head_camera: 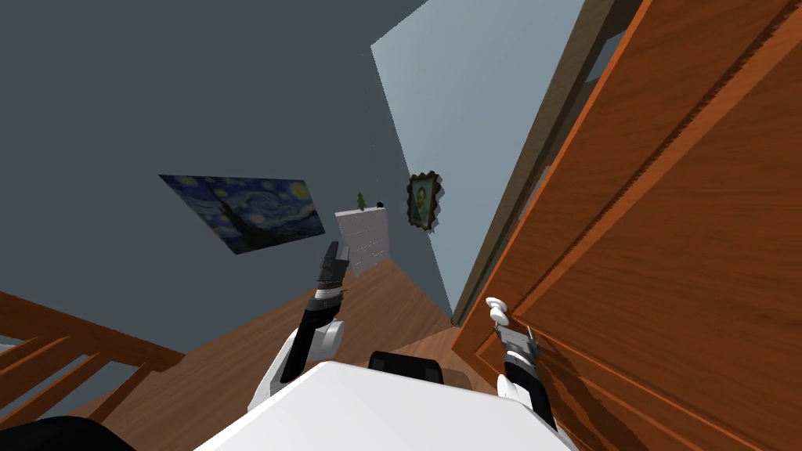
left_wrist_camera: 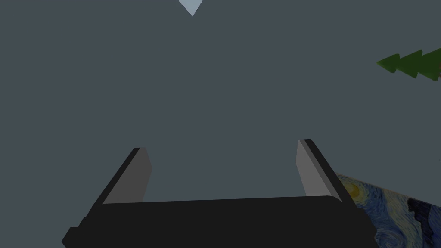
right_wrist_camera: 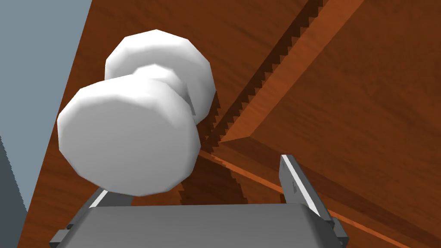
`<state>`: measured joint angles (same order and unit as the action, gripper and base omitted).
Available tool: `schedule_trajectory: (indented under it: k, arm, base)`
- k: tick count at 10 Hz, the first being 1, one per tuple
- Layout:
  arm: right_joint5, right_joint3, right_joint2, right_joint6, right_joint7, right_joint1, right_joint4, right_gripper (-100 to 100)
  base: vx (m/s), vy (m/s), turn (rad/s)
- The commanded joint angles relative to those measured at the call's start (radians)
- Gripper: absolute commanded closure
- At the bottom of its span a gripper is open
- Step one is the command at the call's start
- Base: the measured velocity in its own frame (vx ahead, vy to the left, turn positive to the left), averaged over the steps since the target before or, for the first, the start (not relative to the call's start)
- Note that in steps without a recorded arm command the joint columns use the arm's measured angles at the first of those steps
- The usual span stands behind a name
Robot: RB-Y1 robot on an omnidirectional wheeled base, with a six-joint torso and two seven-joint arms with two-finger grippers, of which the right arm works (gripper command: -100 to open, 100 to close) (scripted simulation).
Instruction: Pull the door open
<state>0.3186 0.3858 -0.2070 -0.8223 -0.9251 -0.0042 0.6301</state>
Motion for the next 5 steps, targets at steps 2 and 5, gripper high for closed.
schedule_trajectory:
  k: [2,5]
  arm:
    - [0.015,-0.011,0.033,0.004,-0.054,-0.015,0.026,-100]
    - [0.036,-0.014,0.061,0.006,-0.114,-0.027,0.041,-100]
  base:
    - [-0.106,0.024,0.064]
    - [-0.095,0.010,0.030]
